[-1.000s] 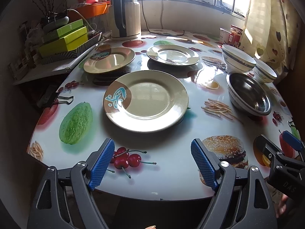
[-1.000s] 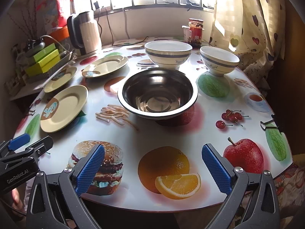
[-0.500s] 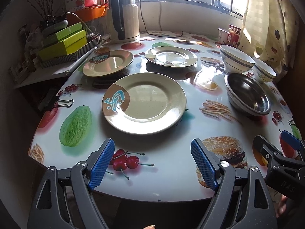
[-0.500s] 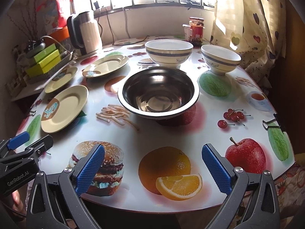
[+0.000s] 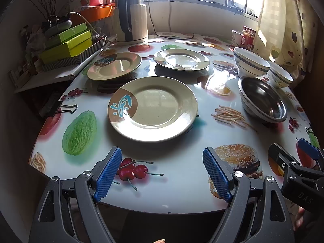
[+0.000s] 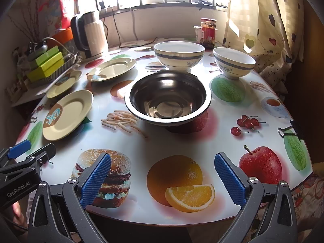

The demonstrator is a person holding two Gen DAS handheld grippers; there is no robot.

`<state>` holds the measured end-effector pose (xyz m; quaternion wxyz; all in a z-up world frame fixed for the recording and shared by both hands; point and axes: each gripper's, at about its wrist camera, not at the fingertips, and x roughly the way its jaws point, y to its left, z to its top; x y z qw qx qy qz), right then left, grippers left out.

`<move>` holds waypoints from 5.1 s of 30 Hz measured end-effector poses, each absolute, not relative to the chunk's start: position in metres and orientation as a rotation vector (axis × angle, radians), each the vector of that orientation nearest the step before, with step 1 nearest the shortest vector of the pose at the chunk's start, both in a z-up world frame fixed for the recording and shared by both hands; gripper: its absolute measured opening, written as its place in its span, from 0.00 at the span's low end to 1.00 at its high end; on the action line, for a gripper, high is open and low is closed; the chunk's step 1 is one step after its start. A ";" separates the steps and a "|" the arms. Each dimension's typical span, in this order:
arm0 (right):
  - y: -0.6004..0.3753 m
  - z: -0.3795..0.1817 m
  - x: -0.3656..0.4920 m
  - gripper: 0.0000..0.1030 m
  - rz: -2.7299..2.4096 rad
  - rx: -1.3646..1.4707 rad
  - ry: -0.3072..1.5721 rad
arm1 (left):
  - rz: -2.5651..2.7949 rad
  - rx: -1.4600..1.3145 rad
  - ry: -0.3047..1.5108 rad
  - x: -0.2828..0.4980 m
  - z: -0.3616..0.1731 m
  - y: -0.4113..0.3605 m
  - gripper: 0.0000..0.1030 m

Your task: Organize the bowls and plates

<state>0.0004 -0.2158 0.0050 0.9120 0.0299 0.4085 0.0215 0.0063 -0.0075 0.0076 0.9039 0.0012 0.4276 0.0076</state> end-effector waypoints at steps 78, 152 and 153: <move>-0.120 0.084 0.162 0.93 0.370 0.053 0.765 | 0.130 -0.232 0.858 0.121 0.053 0.143 0.72; 0.007 -0.013 0.308 0.20 0.640 0.150 1.094 | 0.127 -0.459 0.967 0.213 -0.008 0.207 0.20; 0.007 -0.011 0.307 0.19 0.640 0.148 1.093 | 0.126 -0.459 0.964 0.212 -0.006 0.207 0.20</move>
